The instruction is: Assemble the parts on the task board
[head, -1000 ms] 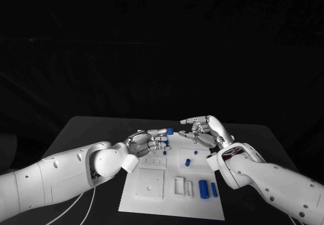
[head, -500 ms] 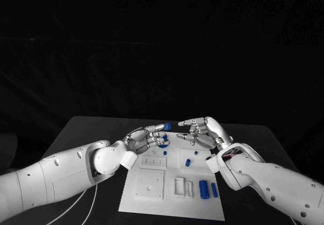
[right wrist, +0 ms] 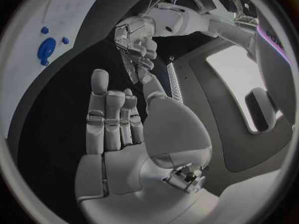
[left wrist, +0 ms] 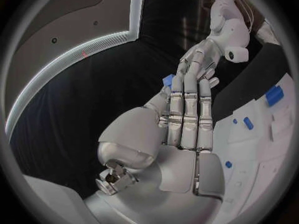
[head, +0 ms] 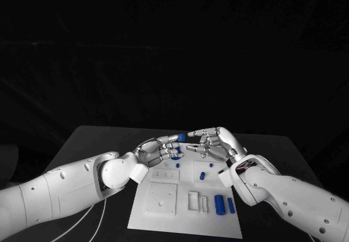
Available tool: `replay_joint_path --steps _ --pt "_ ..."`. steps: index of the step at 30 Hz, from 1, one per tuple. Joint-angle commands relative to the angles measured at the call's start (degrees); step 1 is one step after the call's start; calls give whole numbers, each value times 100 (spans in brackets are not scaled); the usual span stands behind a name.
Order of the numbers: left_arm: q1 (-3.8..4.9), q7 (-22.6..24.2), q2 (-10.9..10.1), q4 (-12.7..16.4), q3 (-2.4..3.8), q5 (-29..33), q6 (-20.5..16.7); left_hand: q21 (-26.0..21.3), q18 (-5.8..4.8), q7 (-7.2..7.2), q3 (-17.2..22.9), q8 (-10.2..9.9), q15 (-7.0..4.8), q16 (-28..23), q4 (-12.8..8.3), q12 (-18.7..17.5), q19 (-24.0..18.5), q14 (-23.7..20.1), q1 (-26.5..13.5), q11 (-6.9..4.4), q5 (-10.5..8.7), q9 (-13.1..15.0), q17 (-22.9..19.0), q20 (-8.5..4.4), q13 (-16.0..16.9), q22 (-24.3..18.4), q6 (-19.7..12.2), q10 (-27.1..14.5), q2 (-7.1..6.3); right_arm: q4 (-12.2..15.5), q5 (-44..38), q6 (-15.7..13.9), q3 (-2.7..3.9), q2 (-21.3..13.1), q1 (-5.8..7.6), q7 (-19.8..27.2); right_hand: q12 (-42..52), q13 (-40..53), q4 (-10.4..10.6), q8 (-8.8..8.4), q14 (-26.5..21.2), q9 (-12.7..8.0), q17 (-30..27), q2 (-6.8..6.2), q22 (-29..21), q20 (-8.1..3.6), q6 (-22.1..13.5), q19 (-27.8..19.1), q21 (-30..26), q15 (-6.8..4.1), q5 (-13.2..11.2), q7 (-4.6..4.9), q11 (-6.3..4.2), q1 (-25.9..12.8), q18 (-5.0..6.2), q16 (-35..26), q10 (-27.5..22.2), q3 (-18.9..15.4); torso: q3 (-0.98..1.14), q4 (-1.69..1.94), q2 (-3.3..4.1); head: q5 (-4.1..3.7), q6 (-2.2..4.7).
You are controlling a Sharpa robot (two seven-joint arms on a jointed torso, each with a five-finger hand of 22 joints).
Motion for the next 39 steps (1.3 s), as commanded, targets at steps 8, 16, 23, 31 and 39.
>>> replay_joint_path --steps 8,16,23,31,39 --pt "-3 -80 26 0 6 -41 250 -6 -86 -10 60 17 -10 35 -18 65 -52 -53 -47 1 21 4017 11 1 11 24 -15 -54 17 -31 51 -30 27 115 12 105 24 2 21 -30 -29 -7 -3 89 11 5 -19 51 -55 -3 -179 0 10 76 31 38 -24 -4 4 -2 3 3 3" --pt "-3 -102 28 -15 6 -56 264 -6 -86 -10 60 17 -10 35 -18 65 -52 -53 -47 1 21 4017 11 1 11 24 -15 -54 17 -9 55 -24 48 162 16 175 84 40 -31 -33 11 -8 32 219 46 -10 96 87 -59 -19 -429 -23 -8 107 29 106 23 71 5 -9 -1 15 -4" --pt "-3 -106 28 -22 6 -59 259 -6 -86 -10 60 17 -10 35 -18 65 -52 -53 -47 1 21 4017 11 1 11 24 -15 -54 17 57 42 -33 55 175 16 230 134 77 -160 -33 48 -7 61 285 101 -17 170 117 -69 -25 -558 -29 -8 80 32 154 66 129 9 -9 3 17 3" --pt "-3 -121 27 -24 6 -67 262 -6 -86 -10 60 17 -10 35 -18 65 -52 -53 -47 1 21 4017 11 1 11 24 -15 -54 17 126 -145 -52 56 189 16 255 145 83 -237 -33 56 -7 67 311 125 -13 233 127 -78 -20 -708 -30 -2 113 40 163 75 148 5 -10 0 6 5" --pt "-3 -135 39 -39 5 -77 257 -6 -86 -10 60 17 -10 35 -18 65 -52 -53 -47 1 21 4017 11 1 11 24 -15 -54 17 149 -243 -71 57 213 16 259 165 97 -384 -34 62 -7 74 406 169 -7 359 132 -91 -12 -1070 -24 12 165 53 169 77 341 1 -9 0 -4 6"
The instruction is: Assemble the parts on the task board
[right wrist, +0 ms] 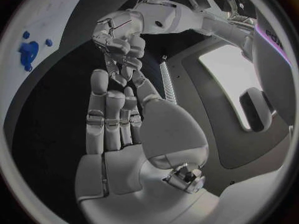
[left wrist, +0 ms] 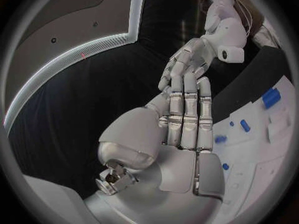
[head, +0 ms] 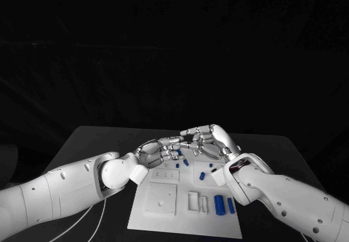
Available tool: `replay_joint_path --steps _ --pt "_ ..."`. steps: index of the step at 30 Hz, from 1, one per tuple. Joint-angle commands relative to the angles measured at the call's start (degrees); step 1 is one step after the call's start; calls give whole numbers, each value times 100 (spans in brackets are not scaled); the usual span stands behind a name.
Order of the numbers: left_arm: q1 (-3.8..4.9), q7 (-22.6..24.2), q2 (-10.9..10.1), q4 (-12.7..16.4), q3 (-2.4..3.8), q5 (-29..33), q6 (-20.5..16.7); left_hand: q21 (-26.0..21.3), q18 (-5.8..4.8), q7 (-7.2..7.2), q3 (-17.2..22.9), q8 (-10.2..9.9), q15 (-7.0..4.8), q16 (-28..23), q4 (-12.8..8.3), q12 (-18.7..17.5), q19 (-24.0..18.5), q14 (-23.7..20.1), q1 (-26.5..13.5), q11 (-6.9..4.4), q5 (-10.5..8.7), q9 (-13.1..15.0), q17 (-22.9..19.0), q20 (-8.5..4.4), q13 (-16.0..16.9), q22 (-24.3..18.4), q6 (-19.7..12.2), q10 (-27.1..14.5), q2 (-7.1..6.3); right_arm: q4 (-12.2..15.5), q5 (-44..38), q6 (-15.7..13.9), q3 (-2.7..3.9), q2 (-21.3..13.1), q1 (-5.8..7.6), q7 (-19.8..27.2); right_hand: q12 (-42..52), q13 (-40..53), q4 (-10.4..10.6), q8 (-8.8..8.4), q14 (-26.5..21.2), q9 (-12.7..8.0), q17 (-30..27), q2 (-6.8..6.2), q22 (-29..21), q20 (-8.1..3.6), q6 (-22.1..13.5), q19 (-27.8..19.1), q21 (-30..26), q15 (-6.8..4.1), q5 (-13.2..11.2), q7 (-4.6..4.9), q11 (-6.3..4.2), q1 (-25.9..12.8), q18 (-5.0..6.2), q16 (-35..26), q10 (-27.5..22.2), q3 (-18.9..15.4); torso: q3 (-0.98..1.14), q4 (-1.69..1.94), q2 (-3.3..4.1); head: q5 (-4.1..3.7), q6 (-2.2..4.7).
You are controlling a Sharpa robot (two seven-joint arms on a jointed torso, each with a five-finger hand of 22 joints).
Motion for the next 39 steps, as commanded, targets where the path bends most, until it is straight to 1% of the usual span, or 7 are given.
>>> replay_joint_path --steps 1,9,15,23,30,32,39 --pt "-1 2 19 1 5 -29 103 -6 -87 -20 26 18 11 35 17 21 -52 -32 -50 1 23 1565 6 1 1 6 40 -55 23 14 -169 -14 2 13 -1 89 26 6 -57 -34 45 -7 6 70 43 -5 60 131 -28 5 -98 -7 11 -14 86 23 34 97 -2 -3 -2 -3 2" --pt "-1 -38 27 4 5 -28 135 -6 -87 -20 26 18 11 35 17 21 -52 -32 -50 1 23 1565 6 1 1 6 40 -55 23 -30 -411 -119 2 18 -1 -7 39 28 -155 -33 44 -1 19 82 102 -28 393 127 9 -14 -719 -16 5 268 103 29 29 947 -7 3 -1 -14 -1" --pt "-1 -37 16 -24 5 -55 101 25 -87 -16 48 15 12 56 0 59 -76 -48 -67 3 24 1593 5 1 1 40 29 -79 20 -59 -436 -198 2 -15 -1 -64 75 55 -120 -33 75 1 47 -202 95 -26 414 128 90 -14 -554 -22 -5 -23 117 60 81 1635 3 -4 -6 -14 -13" --pt "1 71 -52 -117 4 -57 -245 45 -83 4 54 -7 21 30 -34 26 -97 -67 -58 21 24 1493 -14 2 -19 60 -5 -137 -1 -109 -268 -279 89 -120 -1 -182 196 156 -20 -32 229 1 165 -272 141 -40 356 235 416 -31 -57 -33 -20 -228 102 235 233 1505 3 -2 -6 -27 -44" --pt "8 218 -138 -256 3 -8 -764 77 -80 110 -90 -19 69 -33 -76 -238 -105 -63 -112 144 16 800 -54 41 -68 84 -256 -469 -183 -222 -405 -145 206 -205 8 -724 275 237 129 -36 336 -1 276 -306 163 -49 262 275 674 -35 183 -42 -22 -396 94 370 334 1201 -5 -13 -8 -37 -86" --pt "12 240 -160 -291 3 -2 -873 21 -85 200 -202 -17 92 -42 -20 -306 -121 -76 -216 187 22 470 -58 74 -68 51 -562 -600 -260 -280 -654 49 228 -209 37 -1092 291 261 211 -23 355 6 309 -278 159 -46 236 279 755 -30 220 -34 -29 -382 100 399 348 975 -4 -7 -4 -45 -100" --pt "65 271 -207 -356 0 -2 -1120 -238 -87 204 -529 6 120 -70 132 -312 5 -87 -425 193 27 -623 -72 129 -66 -124 -572 -667 -449 -549 -1800 938 258 -123 198 -2634 333 311 500 -30 413 2 376 -378 145 -34 92 291 895 -23 77 -17 -5 -419 114 467 413 569 -21 26 10 -66 -137"
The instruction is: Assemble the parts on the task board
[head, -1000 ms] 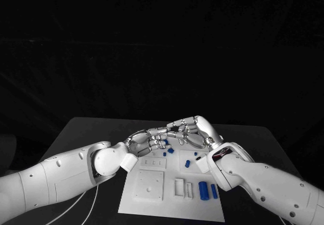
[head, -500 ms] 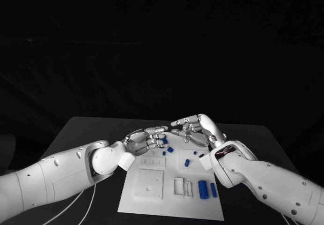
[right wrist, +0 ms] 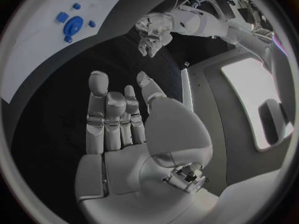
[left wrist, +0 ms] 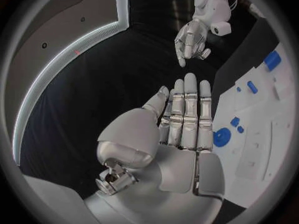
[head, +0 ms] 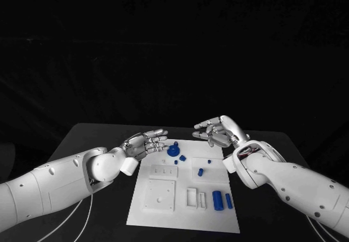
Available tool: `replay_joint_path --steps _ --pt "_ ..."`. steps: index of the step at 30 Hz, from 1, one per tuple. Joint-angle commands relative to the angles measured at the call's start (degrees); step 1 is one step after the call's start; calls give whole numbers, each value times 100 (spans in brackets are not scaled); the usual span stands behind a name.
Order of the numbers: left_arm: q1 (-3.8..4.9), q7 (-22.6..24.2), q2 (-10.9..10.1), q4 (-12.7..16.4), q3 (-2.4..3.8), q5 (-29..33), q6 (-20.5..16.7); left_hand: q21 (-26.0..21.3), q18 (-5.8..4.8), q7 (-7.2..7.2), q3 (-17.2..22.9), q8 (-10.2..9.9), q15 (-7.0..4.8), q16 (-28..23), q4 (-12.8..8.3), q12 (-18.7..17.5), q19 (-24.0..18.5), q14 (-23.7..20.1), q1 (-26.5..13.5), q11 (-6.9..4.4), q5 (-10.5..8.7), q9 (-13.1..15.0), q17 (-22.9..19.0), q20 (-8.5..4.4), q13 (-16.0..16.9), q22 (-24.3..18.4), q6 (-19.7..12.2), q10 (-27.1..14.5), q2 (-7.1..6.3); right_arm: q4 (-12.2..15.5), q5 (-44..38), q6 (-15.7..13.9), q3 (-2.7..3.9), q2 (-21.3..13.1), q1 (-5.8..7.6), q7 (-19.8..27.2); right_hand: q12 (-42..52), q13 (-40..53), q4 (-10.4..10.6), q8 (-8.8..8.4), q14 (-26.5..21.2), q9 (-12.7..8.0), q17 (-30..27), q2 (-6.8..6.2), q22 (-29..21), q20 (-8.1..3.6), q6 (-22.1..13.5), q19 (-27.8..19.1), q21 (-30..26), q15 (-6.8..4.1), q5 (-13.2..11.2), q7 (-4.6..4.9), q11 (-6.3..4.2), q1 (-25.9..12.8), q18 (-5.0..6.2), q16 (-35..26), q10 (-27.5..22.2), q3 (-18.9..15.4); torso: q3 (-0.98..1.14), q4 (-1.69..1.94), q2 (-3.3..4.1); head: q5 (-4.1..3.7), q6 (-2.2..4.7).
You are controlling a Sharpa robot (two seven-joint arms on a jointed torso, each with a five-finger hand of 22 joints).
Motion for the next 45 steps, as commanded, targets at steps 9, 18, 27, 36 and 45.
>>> replay_joint_path --steps 9,18,27,36,45 --pt "157 223 -34 -3 0 -102 -547 -447 -86 36 -525 -2 72 -130 228 -7 295 4 -30 35 11 -1034 -59 40 3 -298 153 -58 -374 -403 -2172 1642 -99 355 298 -2736 140 169 993 -31 161 4 244 -662 186 -9 -111 273 569 -5 -314 25 8 223 19 236 193 427 -31 63 18 -13 -80" --pt "197 306 -30 17 -1 -184 -672 -782 -86 46 -847 6 90 -273 345 -13 471 25 195 45 13 -1417 -126 64 2 -499 245 -58 -417 -697 -2687 1924 -496 699 558 -3430 177 221 1241 -28 233 5 356 -840 212 -36 -89 287 833 -19 -564 14 -8 243 -61 331 255 757 -41 54 36 -31 -133" --pt "212 350 -16 93 -1 -296 -728 -984 -86 48 -941 7 111 -425 386 -15 548 38 256 52 11 -1542 -185 90 2 -602 273 -64 -435 -1071 -2862 1990 -721 1054 636 -3722 186 240 1330 -29 264 6 401 -924 198 -45 -82 287 940 -26 -614 8 -11 140 -81 358 275 842 -45 64 31 -39 -162" --pt "240 369 -23 234 -2 -414 -740 -1092 -86 50 -981 8 118 -505 402 -18 598 57 273 57 13 -1586 -204 95 2 -648 286 -69 -463 -1382 -2893 1910 -878 1316 657 -3672 194 250 1361 -28 271 6 418 -940 197 -46 -87 288 974 -26 -601 8 -10 98 -83 370 284 813 -52 78 51 -44 -182" --pt "293 376 -43 330 -2 -471 -765 -1167 -86 50 -996 10 125 -570 410 -18 621 64 288 58 13 -1602 -219 105 2 -675 293 -70 -483 -1587 -2925 1813 -937 1503 660 -3591 187 247 1371 -30 271 6 422 -940 189 -46 -98 283 970 -25 -603 10 -9 93 -81 368 279 799 -88 110 101 -69 -171"
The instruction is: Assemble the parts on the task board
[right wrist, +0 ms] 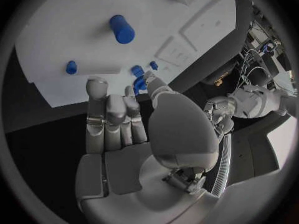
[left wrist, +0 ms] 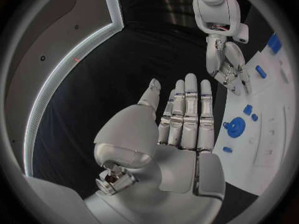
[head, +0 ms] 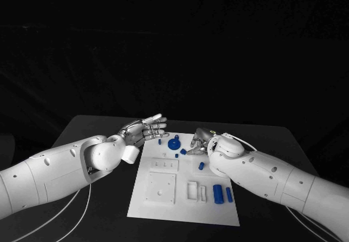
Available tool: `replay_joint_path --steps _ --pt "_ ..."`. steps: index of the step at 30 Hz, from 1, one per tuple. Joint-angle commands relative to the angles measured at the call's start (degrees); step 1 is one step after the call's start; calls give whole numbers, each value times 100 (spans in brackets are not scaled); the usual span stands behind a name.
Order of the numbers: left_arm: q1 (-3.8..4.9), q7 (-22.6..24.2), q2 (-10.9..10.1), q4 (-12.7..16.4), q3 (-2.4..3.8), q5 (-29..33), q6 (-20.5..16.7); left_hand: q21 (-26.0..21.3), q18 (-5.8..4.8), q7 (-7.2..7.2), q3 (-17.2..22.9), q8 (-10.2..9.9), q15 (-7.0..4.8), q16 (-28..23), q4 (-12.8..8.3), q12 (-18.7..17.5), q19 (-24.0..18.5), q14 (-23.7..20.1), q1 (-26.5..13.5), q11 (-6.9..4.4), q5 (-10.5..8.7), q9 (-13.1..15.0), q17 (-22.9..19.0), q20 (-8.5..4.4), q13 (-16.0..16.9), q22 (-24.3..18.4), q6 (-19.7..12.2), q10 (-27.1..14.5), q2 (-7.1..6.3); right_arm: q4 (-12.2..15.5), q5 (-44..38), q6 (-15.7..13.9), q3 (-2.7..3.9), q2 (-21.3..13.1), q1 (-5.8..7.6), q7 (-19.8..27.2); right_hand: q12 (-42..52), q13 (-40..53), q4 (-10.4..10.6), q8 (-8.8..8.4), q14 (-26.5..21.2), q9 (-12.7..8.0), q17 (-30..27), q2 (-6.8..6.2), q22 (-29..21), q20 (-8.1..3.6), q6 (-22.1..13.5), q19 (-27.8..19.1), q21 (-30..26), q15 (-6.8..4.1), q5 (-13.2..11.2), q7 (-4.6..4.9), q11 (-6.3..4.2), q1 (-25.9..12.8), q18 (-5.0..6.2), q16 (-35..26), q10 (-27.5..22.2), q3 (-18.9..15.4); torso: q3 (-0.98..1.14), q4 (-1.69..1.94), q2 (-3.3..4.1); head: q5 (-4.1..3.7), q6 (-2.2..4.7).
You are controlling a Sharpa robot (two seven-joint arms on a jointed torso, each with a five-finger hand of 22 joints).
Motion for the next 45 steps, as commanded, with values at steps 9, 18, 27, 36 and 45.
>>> replay_joint_path --steps 9,18,27,36,45 --pt "66 95 -1 119 3 -140 -51 -81 -87 -3 -41 10 31 -55 -14 -17 54 1 58 33 14 -15 -17 15 1 -23 31 -14 -42 -271 -215 -147 -85 193 4 81 -9 -13 16 -30 37 5 1 -31 177 -21 -93 260 9 12 -16 -2 10 -32 -77 18 35 -24 -50 53 78 -31 14" --pt "101 85 3 178 3 -182 -59 -116 -87 -2 -40 10 33 -83 -15 -19 64 8 67 34 13 -20 -22 19 0 -34 34 -16 -48 -434 -298 -217 -170 321 9 113 -58 -60 11 -28 31 3 2 -46 149 -5 -207 253 -41 28 -32 25 30 -51 -62 8 -5 -77 -76 92 115 -59 11" --pt "128 52 -1 232 2 -222 -59 -135 -87 2 -46 8 35 -97 -13 -21 71 11 64 39 14 -24 -23 21 0 -39 26 -22 -60 -527 -400 -254 -211 401 19 13 -70 -78 30 -27 29 4 -1 -28 138 -2 -200 254 -46 28 -48 24 30 -64 -57 -1 -13 -76 -96 114 142 -63 20" --pt "142 18 -4 311 1 -241 -49 -163 -87 3 -47 9 42 -122 -5 -22 74 4 62 44 14 -27 -27 27 0 -47 21 -37 -70 -592 -436 -255 -237 467 24 -40 -66 -86 34 -29 35 3 0 -16 124 -6 -170 256 -36 23 -96 18 24 -75 -60 -5 -7 59 -99 113 148 -52 6" --pt "156 -11 -11 332 1 -276 -56 -173 -87 6 -46 8 44 -131 -3 -22 74 1 62 46 14 -29 -28 30 0 -49 18 -41 -72 -668 -460 -270 -249 497 26 -32 -64 -93 -71 -29 36 3 -2 -15 113 -8 -165 253 -23 21 -122 20 22 -91 -61 -14 -10 284 -99 105 158 -46 -1"
